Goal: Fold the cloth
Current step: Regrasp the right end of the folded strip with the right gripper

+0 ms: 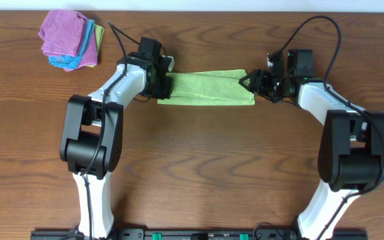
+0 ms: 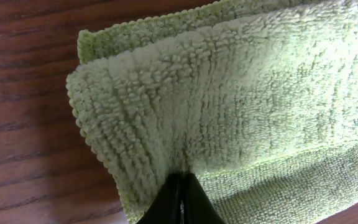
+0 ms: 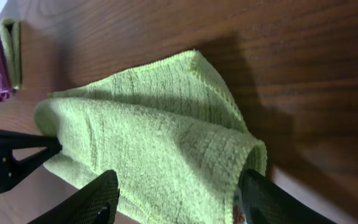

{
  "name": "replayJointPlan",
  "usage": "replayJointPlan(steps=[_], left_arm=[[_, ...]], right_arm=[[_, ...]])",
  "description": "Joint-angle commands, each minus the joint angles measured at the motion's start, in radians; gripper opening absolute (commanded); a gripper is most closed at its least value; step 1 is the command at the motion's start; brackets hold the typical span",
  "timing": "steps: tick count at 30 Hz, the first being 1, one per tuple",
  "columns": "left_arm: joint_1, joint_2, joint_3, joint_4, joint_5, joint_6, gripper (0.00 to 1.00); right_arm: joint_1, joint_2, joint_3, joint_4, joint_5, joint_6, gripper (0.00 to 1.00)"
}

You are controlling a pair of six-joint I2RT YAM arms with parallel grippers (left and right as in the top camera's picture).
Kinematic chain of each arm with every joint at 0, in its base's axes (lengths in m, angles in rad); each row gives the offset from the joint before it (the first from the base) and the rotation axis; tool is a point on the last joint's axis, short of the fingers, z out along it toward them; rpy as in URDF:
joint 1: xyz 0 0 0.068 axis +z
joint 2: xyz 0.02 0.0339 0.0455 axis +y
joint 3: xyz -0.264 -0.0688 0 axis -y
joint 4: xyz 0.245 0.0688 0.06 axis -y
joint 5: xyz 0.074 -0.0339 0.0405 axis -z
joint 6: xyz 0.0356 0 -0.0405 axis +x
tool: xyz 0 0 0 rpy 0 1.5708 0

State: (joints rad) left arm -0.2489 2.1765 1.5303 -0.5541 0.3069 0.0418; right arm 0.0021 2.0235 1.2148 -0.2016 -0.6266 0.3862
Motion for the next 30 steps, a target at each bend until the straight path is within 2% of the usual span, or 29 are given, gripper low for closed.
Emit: replayJointPlan(steps=[1,10,17,30], left_arm=[[0.0,0.027,-0.031,-0.016,-0.052,0.011,0.06],[0.001,0.027,-0.031,-0.01,-0.052,0.011,0.06],[0.001,0.027,-0.031,-0.009,-0.052,0.011,0.05],[0.002,0.027,-0.031,-0.007,-0.052,0.011,0.05]], right_arm=[[0.005,0.04,0.014,0.029,-0.019,0.022,0.63],[0.007,0.053,0.014,0.209,-0.094,0.115,0.64],[0.017,0.053,0.014,0.254,-0.133,0.124,0.64],[0.019,0.061,0.014,0.252,-0.058,0.107,0.65]])
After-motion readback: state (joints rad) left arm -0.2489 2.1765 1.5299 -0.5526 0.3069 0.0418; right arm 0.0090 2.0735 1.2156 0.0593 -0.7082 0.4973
